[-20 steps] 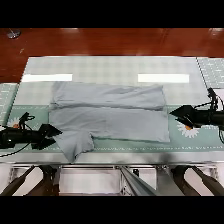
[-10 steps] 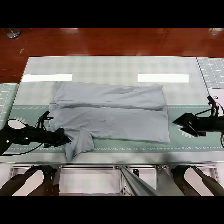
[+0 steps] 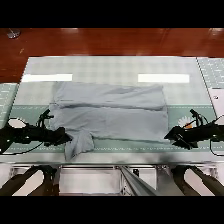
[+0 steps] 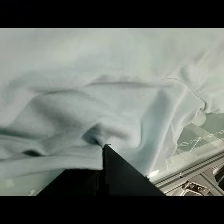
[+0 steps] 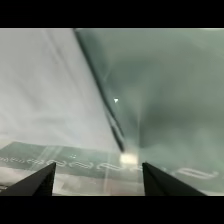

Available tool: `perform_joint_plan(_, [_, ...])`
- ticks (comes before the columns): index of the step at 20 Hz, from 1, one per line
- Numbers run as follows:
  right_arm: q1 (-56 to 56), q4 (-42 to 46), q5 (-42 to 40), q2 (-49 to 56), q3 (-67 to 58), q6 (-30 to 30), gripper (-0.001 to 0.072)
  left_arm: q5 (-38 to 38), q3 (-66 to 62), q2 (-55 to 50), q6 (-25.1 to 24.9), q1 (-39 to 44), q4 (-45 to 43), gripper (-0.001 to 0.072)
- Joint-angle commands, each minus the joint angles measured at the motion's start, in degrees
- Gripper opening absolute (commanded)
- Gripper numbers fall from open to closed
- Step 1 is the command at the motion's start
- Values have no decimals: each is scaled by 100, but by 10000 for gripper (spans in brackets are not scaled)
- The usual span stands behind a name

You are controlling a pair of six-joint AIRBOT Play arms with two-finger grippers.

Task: Fold the shirts.

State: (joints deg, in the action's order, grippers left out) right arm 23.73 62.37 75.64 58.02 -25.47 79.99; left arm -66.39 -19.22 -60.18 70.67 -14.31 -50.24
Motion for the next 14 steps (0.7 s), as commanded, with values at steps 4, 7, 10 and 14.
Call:
perform_joint_plan(4, [-671,-946,-835,616,-120,9,617,39,-4,-2,-15,4,-2,19])
perform_joint_plan(7, [-876,-957,-911,756,-321,-11,263,39,-7,-2,-15,2,22,19])
perform_joint_plan(10, [-892,-992,-695,763,-564,-284,17,24,-59,-2,-17,-9,59,19])
perform_joint_plan(14, [-890,-901,-326,765,-1220,-315,18,-201,-741,-2,-9,-11,63,19])
